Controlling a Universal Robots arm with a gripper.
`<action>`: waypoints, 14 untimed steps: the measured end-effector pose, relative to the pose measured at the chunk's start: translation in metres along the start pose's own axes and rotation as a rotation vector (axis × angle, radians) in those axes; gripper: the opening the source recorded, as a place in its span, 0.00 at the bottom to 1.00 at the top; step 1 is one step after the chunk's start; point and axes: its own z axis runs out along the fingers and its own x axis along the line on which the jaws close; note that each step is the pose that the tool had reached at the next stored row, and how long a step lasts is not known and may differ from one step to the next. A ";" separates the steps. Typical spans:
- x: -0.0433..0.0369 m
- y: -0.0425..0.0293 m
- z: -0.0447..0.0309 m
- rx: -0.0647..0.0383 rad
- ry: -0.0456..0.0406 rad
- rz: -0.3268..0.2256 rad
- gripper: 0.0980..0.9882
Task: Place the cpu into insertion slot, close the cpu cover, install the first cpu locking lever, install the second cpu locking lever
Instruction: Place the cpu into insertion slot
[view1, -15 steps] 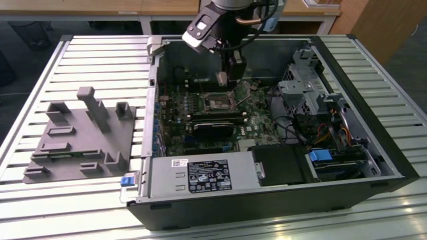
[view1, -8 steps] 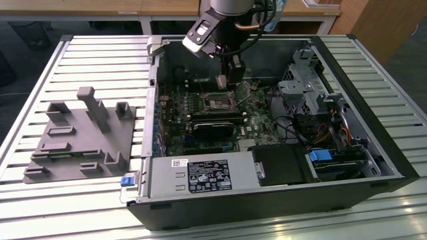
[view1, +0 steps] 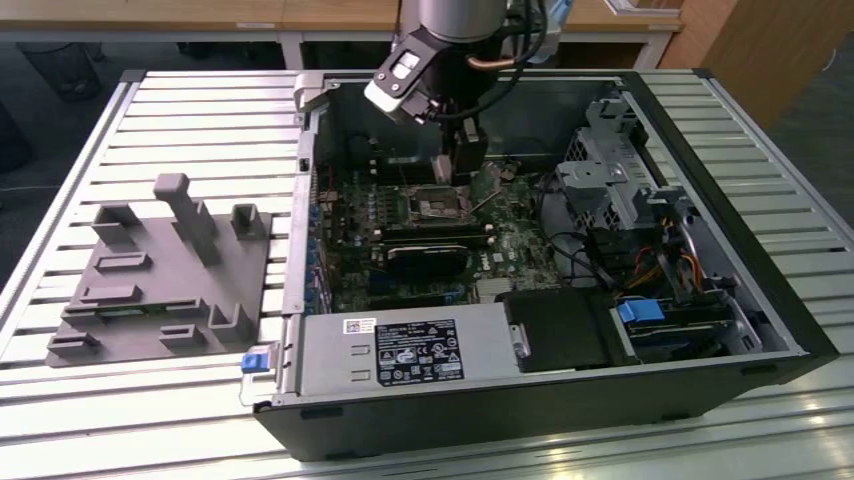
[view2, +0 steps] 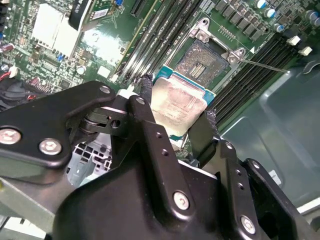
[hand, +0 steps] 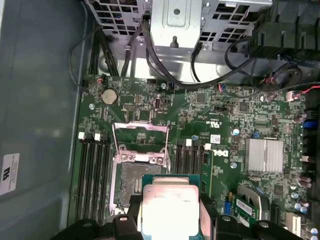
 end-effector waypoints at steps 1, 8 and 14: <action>0.0008 -0.0001 0.0018 0.000 -0.0002 0.001 0.49; 0.0046 -0.0008 0.0098 -0.001 0.0199 0.007 0.49; 0.0082 -0.0023 0.0204 -0.002 0.0171 0.039 0.49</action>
